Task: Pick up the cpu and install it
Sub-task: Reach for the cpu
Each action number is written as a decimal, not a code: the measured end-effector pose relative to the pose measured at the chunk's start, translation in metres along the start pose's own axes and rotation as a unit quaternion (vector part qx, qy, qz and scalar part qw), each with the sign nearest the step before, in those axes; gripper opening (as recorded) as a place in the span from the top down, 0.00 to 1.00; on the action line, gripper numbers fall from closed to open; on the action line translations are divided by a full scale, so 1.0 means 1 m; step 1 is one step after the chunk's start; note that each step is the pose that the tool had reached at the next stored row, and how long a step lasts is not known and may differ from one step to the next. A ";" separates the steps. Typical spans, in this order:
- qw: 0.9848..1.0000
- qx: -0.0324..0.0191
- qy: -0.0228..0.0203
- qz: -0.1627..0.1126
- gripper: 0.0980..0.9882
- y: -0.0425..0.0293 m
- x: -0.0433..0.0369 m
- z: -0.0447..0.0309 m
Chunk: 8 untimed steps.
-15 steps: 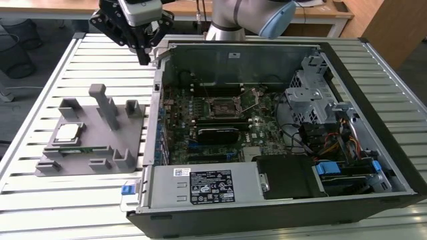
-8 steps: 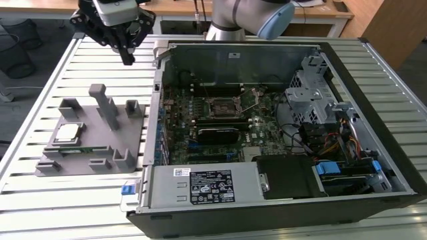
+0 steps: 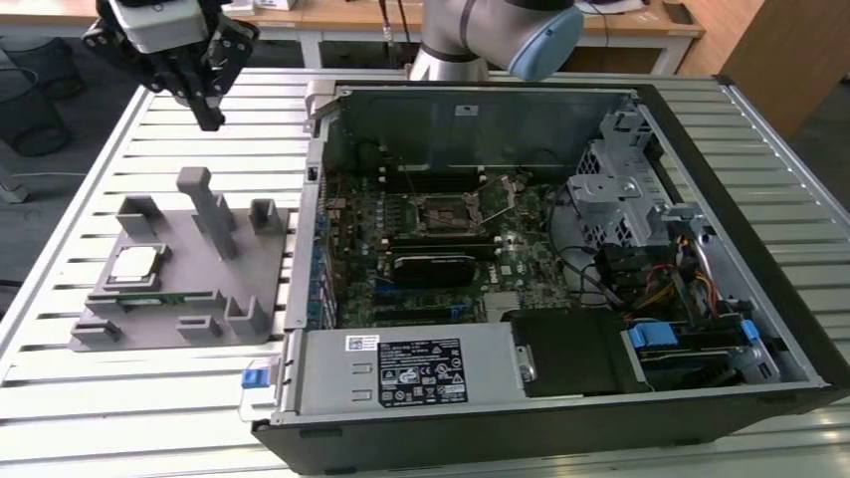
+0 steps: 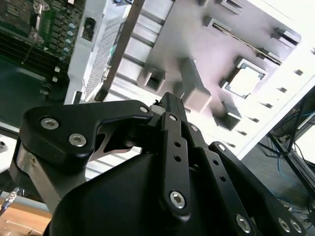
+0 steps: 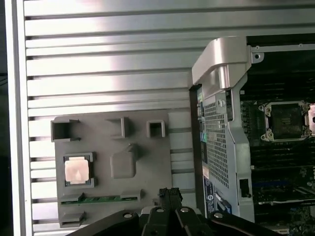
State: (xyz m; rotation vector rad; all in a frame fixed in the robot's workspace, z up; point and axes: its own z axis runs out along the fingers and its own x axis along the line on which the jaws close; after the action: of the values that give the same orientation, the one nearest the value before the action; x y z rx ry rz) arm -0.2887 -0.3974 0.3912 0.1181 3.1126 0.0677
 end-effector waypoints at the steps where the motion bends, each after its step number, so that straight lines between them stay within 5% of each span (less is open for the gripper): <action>1: 1.000 0.000 0.000 0.000 0.99 -0.0007 0.0088 0.0001; 8: 1.000 0.000 0.000 0.000 0.99 -0.0027 0.0355 0.0000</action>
State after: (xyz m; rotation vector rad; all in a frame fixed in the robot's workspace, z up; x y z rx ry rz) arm -0.3242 -0.3974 0.3903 0.1180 3.1126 0.0679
